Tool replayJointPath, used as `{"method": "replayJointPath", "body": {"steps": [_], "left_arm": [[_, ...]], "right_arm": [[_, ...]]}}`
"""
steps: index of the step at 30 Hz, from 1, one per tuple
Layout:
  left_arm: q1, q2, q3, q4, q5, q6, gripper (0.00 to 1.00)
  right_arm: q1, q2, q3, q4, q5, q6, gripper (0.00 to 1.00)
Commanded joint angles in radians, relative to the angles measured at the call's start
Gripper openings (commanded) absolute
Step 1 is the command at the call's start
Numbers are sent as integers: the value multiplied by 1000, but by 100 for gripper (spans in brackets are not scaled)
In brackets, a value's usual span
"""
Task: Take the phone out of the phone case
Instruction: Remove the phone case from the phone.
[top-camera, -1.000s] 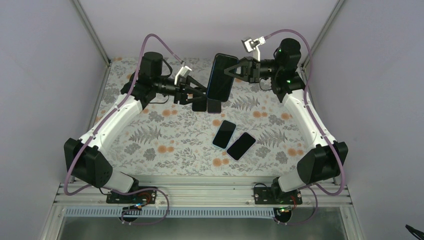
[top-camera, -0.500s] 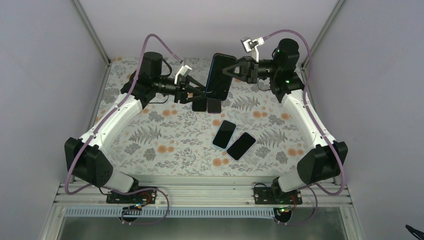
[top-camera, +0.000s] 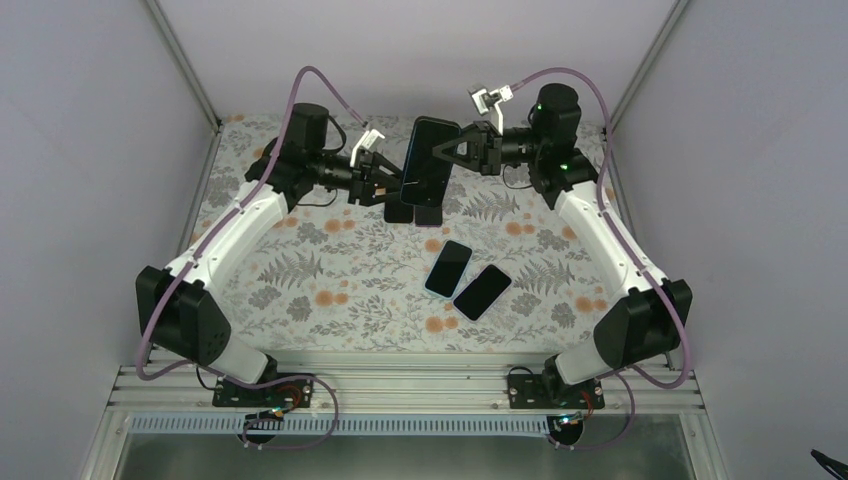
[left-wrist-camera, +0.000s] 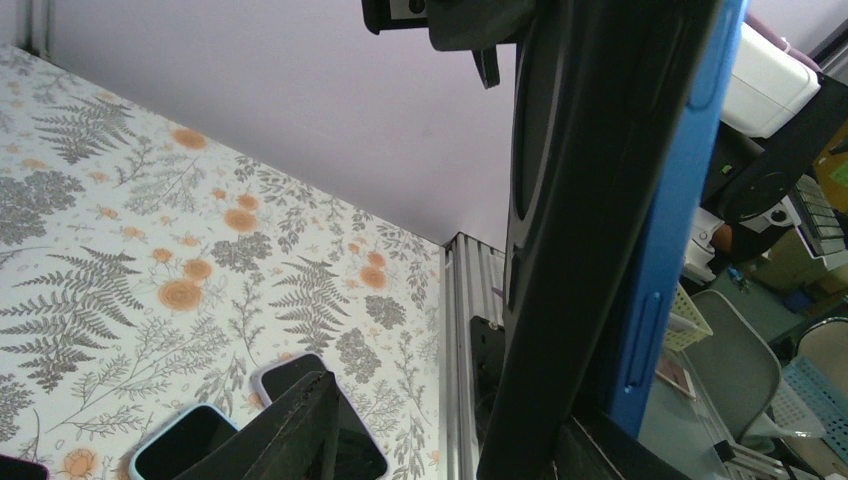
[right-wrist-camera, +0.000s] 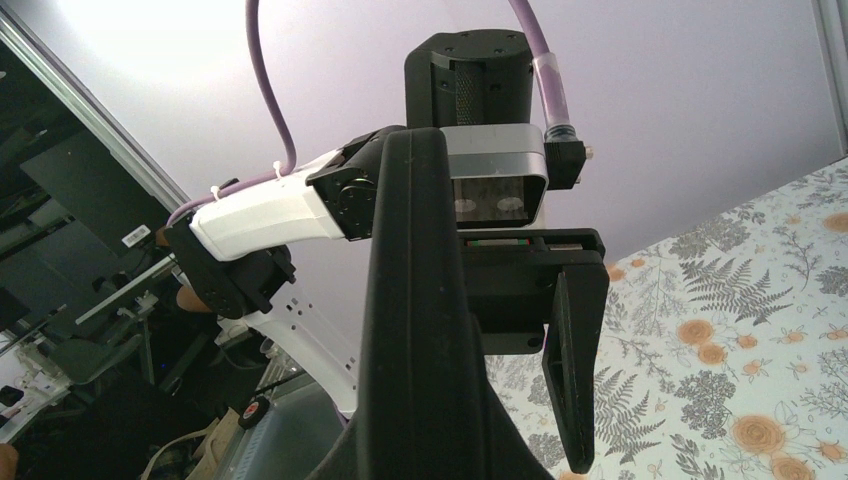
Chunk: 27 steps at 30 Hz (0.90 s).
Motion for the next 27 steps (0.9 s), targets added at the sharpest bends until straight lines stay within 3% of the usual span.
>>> {"method": "replayJointPath", "body": {"steps": [1,15,27], "left_arm": [[10,37,77,66,-106,4,46],[2,49,155,118,-58,-32,43],[-21,26,54,239,0,-141,19]], "right_arm": [[120,-6,-28,-94,-260,-5,4],[157,5,-122,-104,-242,-37,4],[185,41,-97,-109,-243,-31,4]]}}
